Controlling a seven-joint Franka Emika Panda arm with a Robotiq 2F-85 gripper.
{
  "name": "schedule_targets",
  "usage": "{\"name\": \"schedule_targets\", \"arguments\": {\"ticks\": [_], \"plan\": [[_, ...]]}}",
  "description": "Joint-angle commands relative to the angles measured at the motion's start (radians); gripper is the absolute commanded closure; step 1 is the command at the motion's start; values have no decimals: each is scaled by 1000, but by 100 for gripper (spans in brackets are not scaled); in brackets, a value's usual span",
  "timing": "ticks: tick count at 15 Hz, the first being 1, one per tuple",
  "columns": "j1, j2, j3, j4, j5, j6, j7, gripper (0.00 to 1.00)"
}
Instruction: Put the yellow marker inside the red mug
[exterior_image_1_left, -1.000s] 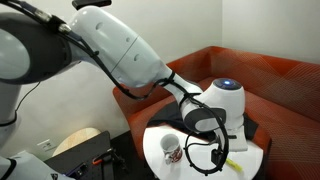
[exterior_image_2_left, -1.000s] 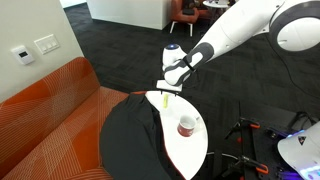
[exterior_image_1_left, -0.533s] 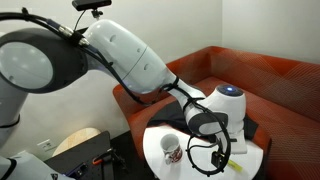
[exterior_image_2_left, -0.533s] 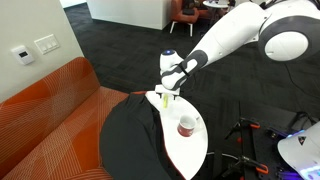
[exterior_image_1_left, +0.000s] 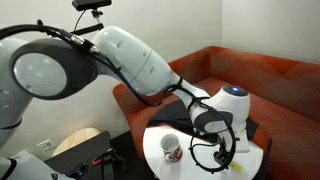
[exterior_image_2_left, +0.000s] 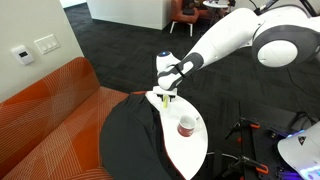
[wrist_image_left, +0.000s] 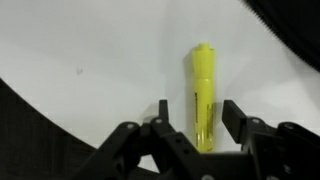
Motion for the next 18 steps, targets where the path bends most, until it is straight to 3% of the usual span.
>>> {"name": "schedule_targets", "arguments": {"ticks": [1, 2, 5, 7, 18], "plan": [[9, 34, -13, 68, 15, -64, -4, 62], [10, 40, -14, 76, 15, -70, -2, 80], [12, 45, -16, 84, 12, -78, -3, 100], [11, 25, -11, 66, 8, -88, -22, 95], [35, -157, -25, -23, -73, -263, -216, 95]]}}
